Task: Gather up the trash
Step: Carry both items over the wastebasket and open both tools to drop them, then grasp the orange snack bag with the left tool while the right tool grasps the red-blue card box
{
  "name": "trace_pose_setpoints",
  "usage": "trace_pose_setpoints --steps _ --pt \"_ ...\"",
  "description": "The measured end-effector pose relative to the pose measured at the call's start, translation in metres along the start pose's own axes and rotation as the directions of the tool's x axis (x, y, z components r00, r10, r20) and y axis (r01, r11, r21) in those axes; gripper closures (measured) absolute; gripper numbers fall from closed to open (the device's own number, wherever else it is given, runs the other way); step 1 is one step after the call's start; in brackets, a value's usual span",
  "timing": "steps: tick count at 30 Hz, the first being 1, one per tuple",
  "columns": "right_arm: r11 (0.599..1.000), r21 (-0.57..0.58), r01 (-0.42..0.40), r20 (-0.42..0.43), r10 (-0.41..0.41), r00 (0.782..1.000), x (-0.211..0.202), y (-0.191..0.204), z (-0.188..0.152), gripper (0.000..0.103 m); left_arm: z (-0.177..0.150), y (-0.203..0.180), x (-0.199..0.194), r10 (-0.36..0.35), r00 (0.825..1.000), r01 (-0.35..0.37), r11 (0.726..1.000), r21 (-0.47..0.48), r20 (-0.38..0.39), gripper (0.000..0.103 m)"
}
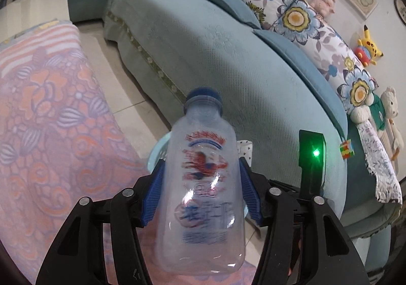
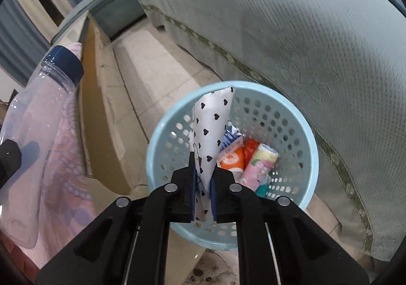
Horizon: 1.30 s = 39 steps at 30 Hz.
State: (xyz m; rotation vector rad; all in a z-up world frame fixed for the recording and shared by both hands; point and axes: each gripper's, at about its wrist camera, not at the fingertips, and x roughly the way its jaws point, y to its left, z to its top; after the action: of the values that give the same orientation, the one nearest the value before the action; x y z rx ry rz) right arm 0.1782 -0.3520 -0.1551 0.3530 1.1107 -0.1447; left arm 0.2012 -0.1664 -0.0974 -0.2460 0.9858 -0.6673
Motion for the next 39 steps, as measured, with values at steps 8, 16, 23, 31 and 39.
trace_pose_setpoints --steps 8,16,23,31,39 --pt "0.997 -0.032 0.067 0.036 -0.066 0.997 -0.005 0.000 0.002 0.047 -0.008 0.003 -0.058 0.023 0.998 -0.023 1.000 -0.002 0.052 0.040" --pt "0.970 -0.149 0.192 0.115 -0.176 0.978 -0.020 0.018 -0.003 0.041 -0.029 0.026 -0.174 0.160 0.971 -0.158 0.987 -0.025 0.180 0.026" --pt "0.951 -0.296 0.093 0.282 -0.005 0.959 -0.086 0.102 -0.005 0.041 -0.051 0.084 -0.244 0.285 0.921 -0.254 0.956 -0.146 0.266 0.026" --pt "0.862 -0.484 -0.147 0.205 0.276 0.939 -0.089 0.240 -0.008 0.041 -0.070 0.183 -0.282 0.431 0.857 -0.344 0.886 -0.310 0.281 0.026" --pt "0.784 -0.549 -0.290 0.016 0.357 0.934 -0.012 0.357 -0.002 0.041 -0.053 0.278 -0.253 0.458 0.870 -0.354 0.838 -0.415 0.183 0.026"
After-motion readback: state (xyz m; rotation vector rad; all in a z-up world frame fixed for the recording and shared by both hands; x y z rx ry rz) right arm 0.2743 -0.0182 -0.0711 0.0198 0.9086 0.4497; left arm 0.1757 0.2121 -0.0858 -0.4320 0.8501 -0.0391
